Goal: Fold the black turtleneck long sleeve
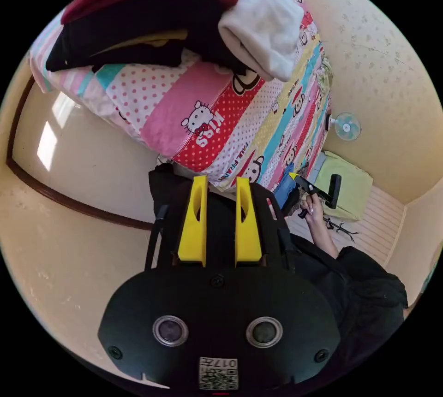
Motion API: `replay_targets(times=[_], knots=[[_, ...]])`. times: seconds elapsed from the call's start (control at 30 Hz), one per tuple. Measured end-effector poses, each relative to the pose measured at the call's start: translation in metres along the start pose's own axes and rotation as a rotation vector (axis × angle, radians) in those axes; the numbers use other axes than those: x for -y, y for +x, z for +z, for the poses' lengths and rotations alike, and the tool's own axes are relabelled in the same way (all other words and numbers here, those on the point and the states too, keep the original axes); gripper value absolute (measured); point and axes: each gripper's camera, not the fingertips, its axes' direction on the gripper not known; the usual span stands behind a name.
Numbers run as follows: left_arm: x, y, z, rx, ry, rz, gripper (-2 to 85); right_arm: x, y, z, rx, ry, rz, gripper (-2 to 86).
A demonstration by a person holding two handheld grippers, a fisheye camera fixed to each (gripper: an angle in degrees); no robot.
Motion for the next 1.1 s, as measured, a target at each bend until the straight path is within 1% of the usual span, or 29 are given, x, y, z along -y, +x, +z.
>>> replay_targets(times=[0.03,0.1,0.13,0.2,0.23,0.3,0.37,0.43,0.5,0.6,0.67,0.83,0.9,1.03,1.1], knots=[[0.008,0.013,0.005,0.003,-0.021,0.043,9.5,-0.013,0.009,-0.013,-0.021,0.023,0.034,1.4],[0.043,0.078,0.022,0.03,-0.1,0.242,8.7,-0.067,0.041,-0.071,-0.04,0.185,0.142,0.9],[0.05,0.097,0.027,0.04,-0.116,0.297,8.6,-0.081,0.047,-0.085,-0.042,0.236,0.165,0.8],[0.066,0.175,0.045,0.109,-0.175,0.514,7.7,-0.141,0.071,-0.133,-0.063,0.462,0.266,0.7],[0.067,0.195,0.051,0.135,-0.189,0.565,7.4,-0.157,0.076,-0.142,-0.065,0.517,0.295,0.7],[0.062,0.265,0.078,0.233,-0.247,0.737,6.5,-0.221,0.1,-0.162,-0.054,0.716,0.42,0.8],[0.048,0.307,0.103,0.278,-0.277,0.839,6.2,-0.264,0.121,-0.159,-0.031,0.8,0.512,1.0],[0.03,0.338,0.132,0.287,-0.31,0.912,5.0,-0.298,0.147,-0.143,0.006,0.784,0.62,1.5],[0.006,0.366,0.179,0.265,-0.382,0.959,3.5,-0.33,0.182,-0.113,0.059,0.678,0.757,2.7],[-0.018,0.387,0.236,0.241,-0.478,0.972,1.0,-0.357,0.224,-0.092,0.058,0.597,0.824,4.8],[-0.029,0.398,0.263,0.256,-0.509,0.972,-0.1,-0.363,0.254,-0.095,0.045,0.561,0.828,5.8],[-0.042,0.436,0.306,0.336,-0.467,0.991,-0.8,-0.347,0.348,-0.138,-0.036,0.564,0.775,7.9],[-0.043,0.453,0.323,0.344,-0.455,0.957,-0.8,-0.33,0.397,-0.153,-0.117,0.521,0.84,9.9],[-0.045,0.476,0.347,0.274,-0.464,0.912,-0.2,-0.304,0.459,-0.152,-0.055,0.477,0.842,10.6],[-0.044,0.488,0.357,0.294,-0.43,0.879,1.3,-0.285,0.495,-0.133,0.028,0.374,0.86,9.1]])
